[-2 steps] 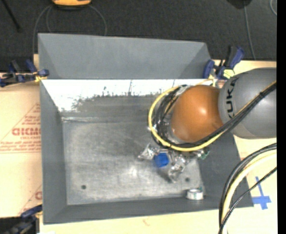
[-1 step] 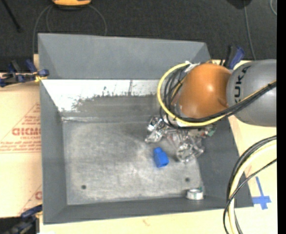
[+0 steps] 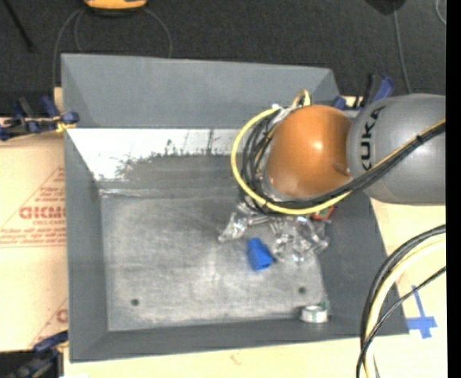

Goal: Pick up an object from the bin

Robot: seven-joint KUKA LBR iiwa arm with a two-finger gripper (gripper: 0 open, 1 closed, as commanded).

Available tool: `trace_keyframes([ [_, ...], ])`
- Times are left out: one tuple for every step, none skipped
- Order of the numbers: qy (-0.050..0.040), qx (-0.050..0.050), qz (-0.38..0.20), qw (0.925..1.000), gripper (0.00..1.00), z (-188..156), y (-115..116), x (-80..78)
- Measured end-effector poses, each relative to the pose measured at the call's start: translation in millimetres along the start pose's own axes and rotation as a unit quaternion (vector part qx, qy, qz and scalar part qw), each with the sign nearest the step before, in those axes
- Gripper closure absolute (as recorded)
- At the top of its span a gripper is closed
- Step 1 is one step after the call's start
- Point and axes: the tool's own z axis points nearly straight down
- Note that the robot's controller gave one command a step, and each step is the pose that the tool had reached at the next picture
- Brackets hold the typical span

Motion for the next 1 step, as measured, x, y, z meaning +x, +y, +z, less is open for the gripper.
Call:
trace_keyframes([
  [-0.0019,-0.001,0.002,1.0,1.0,-0.6,-0.1,-1.1],
])
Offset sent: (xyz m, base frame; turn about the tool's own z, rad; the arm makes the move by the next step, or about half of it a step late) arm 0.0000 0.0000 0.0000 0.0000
